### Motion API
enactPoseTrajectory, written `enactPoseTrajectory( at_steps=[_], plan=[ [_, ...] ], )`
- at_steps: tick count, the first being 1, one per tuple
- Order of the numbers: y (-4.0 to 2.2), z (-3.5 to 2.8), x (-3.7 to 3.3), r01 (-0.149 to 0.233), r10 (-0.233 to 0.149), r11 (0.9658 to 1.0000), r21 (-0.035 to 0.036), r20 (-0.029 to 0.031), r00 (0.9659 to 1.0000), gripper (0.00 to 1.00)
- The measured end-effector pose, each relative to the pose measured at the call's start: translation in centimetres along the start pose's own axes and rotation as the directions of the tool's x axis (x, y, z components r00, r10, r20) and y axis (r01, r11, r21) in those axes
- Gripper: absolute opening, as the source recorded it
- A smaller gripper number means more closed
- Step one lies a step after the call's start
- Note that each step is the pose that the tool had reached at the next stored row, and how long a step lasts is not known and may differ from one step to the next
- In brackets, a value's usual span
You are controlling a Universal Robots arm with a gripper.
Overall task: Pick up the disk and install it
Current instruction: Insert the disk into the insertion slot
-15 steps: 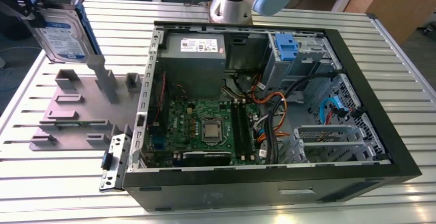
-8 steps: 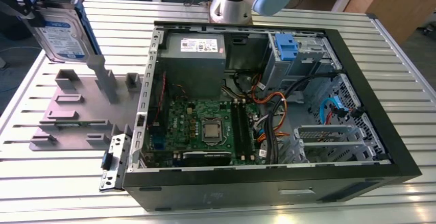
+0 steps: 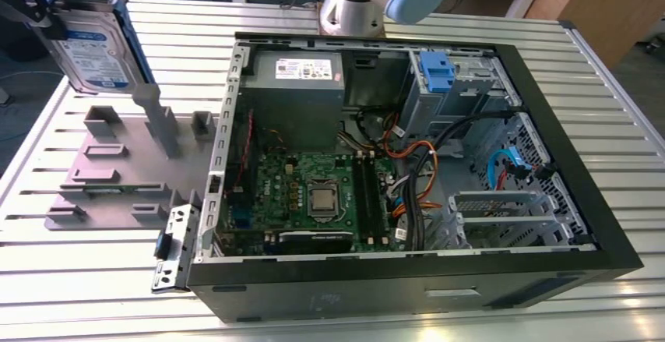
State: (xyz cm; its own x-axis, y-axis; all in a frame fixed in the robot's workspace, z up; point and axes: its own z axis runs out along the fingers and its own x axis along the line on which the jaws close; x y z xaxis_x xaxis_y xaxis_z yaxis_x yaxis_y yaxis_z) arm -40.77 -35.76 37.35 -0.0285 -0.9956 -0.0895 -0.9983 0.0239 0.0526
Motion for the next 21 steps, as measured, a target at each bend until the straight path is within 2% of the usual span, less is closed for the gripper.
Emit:
enactPoseTrajectory(
  at_steps=[21],
  plan=[
    [0.04,-0.71,-0.07,0.0,0.0,1.0,0.0002,0.0001,1.0,0.37]
  ],
)
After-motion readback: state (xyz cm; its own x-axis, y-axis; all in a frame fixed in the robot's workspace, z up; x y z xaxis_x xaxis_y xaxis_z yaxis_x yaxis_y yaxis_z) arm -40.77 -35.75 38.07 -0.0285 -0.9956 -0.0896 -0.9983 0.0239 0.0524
